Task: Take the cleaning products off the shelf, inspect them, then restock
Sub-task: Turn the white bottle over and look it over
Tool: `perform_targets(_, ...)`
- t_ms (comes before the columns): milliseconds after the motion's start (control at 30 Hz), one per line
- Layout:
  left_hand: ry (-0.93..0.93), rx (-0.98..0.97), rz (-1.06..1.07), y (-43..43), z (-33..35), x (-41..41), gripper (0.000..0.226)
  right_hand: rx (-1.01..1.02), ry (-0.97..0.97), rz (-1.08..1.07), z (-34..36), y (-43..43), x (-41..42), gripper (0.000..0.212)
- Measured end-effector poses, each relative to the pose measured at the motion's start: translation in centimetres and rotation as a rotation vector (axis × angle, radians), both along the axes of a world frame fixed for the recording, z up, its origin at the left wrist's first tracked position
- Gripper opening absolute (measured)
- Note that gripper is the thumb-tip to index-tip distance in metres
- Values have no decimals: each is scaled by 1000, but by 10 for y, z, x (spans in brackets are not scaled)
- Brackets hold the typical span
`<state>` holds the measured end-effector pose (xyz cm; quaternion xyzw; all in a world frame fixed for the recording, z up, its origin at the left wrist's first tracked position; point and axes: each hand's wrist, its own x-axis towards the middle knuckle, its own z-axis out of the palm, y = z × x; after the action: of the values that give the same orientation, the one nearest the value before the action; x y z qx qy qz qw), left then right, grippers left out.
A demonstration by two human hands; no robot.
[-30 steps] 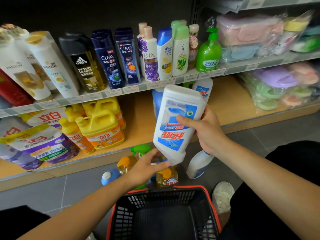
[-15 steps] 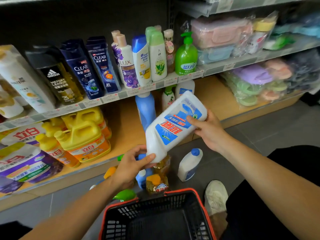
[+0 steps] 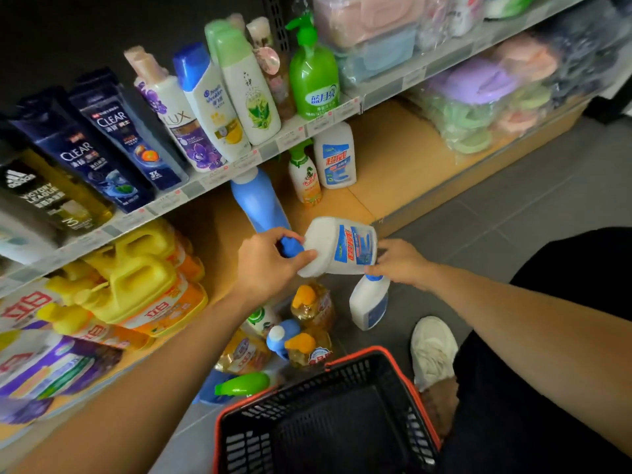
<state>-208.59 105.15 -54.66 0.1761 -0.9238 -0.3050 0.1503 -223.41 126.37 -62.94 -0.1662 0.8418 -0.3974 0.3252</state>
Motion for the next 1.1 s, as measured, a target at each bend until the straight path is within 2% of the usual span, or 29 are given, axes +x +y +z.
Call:
perform_targets(100, -111, -179, -110, 1, -9, -21, 29, 180, 240, 172, -12, 5, 4, 28)
perform_targets(200, -228, -268, -178, -1, -29, -39, 38, 189, 283, 180, -16, 8, 3, 27)
perform_targets(467, -425, -185, -267, 2, -103, -63, 38, 216, 319, 181, -21, 4, 3, 23)
perform_targets(700, -311, -6, -282, 13, -139, -55, 44, 192, 258, 132, -23, 5, 3, 24)
perform_targets(833, -366, 35, -180, -6, -146, -32, 56, 225, 135, 138, -13, -2, -9, 19)
perform_targets(933, -447, 45, -111, -15, -163, -15, 49, 177, 111, 89, 1, -22, -30, 15)
perform_targets(1033, -352, 3, -79, -8, -177, -7, 33, 80, 192, 50, 9, -55, -57, 33)
perform_targets(1100, -275, -63, -43, -6, -181, -7, 32, 22, 229, 56, 10, -82, -74, 46)
